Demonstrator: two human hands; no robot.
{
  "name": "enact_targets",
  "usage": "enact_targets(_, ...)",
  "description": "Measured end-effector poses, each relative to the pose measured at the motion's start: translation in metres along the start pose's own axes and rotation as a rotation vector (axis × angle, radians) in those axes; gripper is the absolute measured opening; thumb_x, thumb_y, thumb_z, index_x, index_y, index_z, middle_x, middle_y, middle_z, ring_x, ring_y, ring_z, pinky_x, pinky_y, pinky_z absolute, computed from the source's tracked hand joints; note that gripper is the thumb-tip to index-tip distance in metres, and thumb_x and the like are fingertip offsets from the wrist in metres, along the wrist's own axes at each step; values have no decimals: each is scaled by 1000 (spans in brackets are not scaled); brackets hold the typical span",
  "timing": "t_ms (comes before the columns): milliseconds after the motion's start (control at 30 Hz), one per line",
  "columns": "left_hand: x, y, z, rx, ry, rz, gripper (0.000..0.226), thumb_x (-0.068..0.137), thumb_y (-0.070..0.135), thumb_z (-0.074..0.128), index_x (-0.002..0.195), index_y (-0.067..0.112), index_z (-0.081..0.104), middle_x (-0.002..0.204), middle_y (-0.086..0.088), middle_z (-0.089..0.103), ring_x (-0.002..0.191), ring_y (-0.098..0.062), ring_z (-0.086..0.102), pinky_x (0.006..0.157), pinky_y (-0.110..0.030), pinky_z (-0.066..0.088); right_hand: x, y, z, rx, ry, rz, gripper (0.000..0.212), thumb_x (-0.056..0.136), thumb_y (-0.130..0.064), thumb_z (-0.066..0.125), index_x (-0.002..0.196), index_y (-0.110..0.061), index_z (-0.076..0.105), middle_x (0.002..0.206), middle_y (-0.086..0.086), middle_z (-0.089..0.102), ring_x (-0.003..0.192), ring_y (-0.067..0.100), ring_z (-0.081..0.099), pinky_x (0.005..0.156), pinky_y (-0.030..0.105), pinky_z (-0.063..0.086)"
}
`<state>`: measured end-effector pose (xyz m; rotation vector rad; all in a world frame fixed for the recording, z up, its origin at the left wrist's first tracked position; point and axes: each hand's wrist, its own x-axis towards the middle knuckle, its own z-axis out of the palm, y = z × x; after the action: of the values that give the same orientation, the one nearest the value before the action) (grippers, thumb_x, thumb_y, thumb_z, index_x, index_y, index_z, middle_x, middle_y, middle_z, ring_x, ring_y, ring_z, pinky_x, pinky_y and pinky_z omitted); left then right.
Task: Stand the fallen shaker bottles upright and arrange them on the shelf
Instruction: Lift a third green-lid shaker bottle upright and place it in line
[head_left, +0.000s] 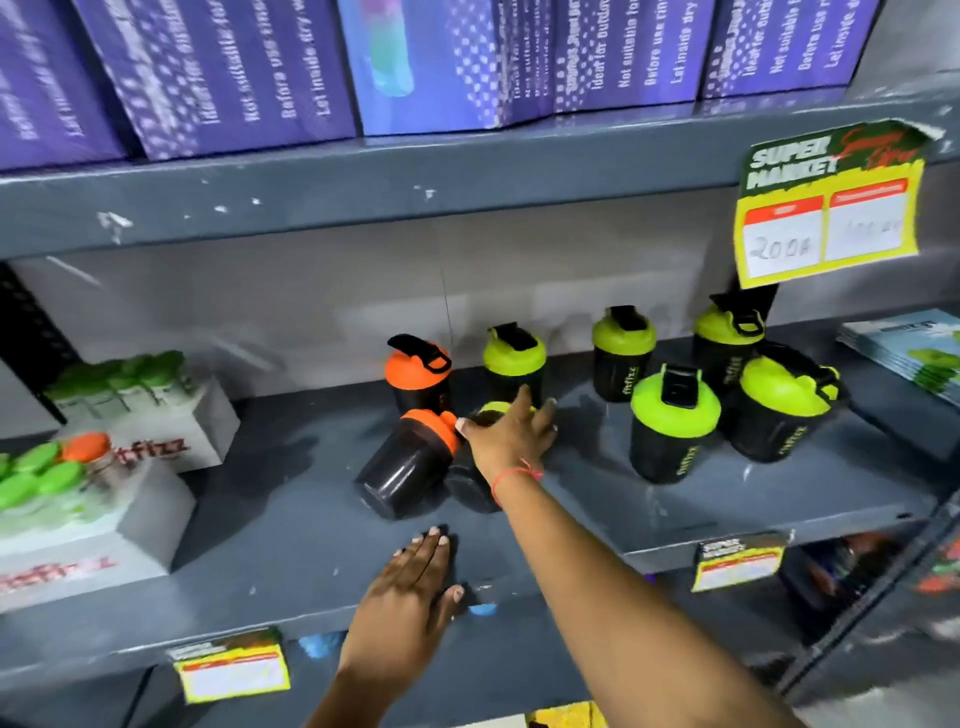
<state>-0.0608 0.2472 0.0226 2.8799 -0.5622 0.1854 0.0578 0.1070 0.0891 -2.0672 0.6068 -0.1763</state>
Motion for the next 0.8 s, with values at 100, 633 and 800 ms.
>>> enact_targets(100,2,-12,3,-32,-41,28,65,94,50,20,111,8,67,115,-7,69,101,-23,68,95,-23,33,6,2,13,108,30,114,87,67,-33,75,137,-26,25,156,11,3,138,41,18,107,47,34)
enact_targets(633,48,-15,33,-6,-150,201,72,94,55,21,146,12,-5,158,-9,-7,146,-21,-7,116,-31,-11,-17,54,-26,-165,460,-542,55,64,-14,80,113,-4,56,150,26,23,133,46,31,107,55,37)
enact_targets(800,49,-16,35,3,-152,203,81,86,66,6,145,13,-7,158,-8,-9,145,-21,-9,115,-30,-12,-25,70,-18,-187,456,-610,55,66,-15,80,113,-8,51,148,32,25,133,50,31,100,60,42)
